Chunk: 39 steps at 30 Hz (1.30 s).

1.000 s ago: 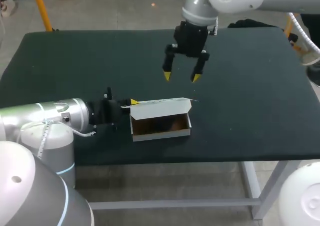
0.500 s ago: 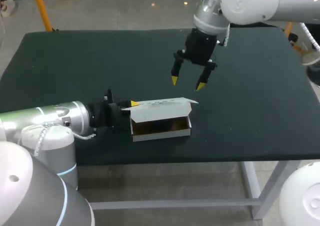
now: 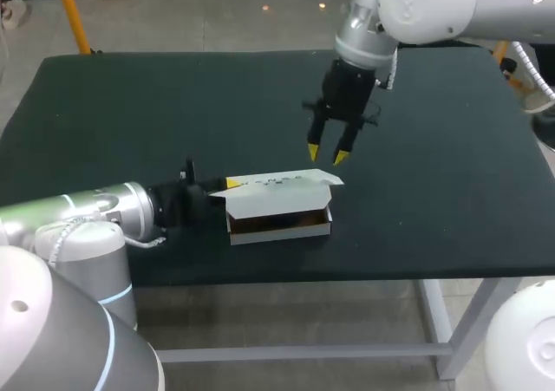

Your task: Assemble the packaging by folding the flat box into shape, placing the metal phone stand inside, and closing the box properly

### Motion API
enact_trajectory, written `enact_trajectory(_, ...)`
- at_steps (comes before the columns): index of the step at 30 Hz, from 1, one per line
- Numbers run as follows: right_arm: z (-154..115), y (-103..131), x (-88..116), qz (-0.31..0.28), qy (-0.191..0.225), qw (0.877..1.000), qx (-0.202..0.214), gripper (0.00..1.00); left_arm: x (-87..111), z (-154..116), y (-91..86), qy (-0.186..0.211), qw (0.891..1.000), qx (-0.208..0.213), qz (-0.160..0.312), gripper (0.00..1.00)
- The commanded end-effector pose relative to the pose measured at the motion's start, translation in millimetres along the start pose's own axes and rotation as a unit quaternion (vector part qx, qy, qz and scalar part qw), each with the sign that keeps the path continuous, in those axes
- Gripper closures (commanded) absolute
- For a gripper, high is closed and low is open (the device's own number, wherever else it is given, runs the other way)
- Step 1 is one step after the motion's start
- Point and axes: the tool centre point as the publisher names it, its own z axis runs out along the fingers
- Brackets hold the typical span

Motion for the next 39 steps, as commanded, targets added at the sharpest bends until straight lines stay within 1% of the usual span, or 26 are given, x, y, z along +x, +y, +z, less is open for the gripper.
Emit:
enact_trajectory(1,9,1,-7,-0.001,0.008,1.000,0.007,0.53,8.5,1,3.3,-0.009,1.000,0.004,0.001,1.00)
enact_trajectory(7,17,-7,-10,-0.006,0.013,1.000,0.015,0.53,8.0,1,1.9,-0.008,1.000,0.005,0.004,1.00)
enact_trajectory(11,21,-9,-10,-0.013,0.014,1.000,0.020,0.54,6.5,1,0.5,-0.007,1.000,0.005,0.007,1.00)
enact_trajectory(17,28,-14,-8,-0.025,0.014,0.999,0.024,0.53,6.9,1,-0.4,-0.006,1.000,0.006,0.008,1.00)
enact_trajectory(23,33,-14,-11,-0.026,0.016,0.999,0.028,0.54,8.3,1,-0.5,-0.007,1.000,0.007,0.008,1.00)
enact_trajectory(26,35,-14,-13,-0.026,0.018,0.999,0.030,0.55,8.8,1,-0.8,-0.007,1.000,0.007,0.010,0.95)
enact_trajectory(31,37,-15,-14,-0.028,0.020,0.999,0.030,0.56,8.6,0,-0.9,-0.010,1.000,0.008,0.011,0.92)
enact_trajectory(39,39,-15,-17,-0.027,0.023,0.999,0.031,0.58,8.9,-2,-0.8,-0.015,1.000,0.009,0.011,0.78)
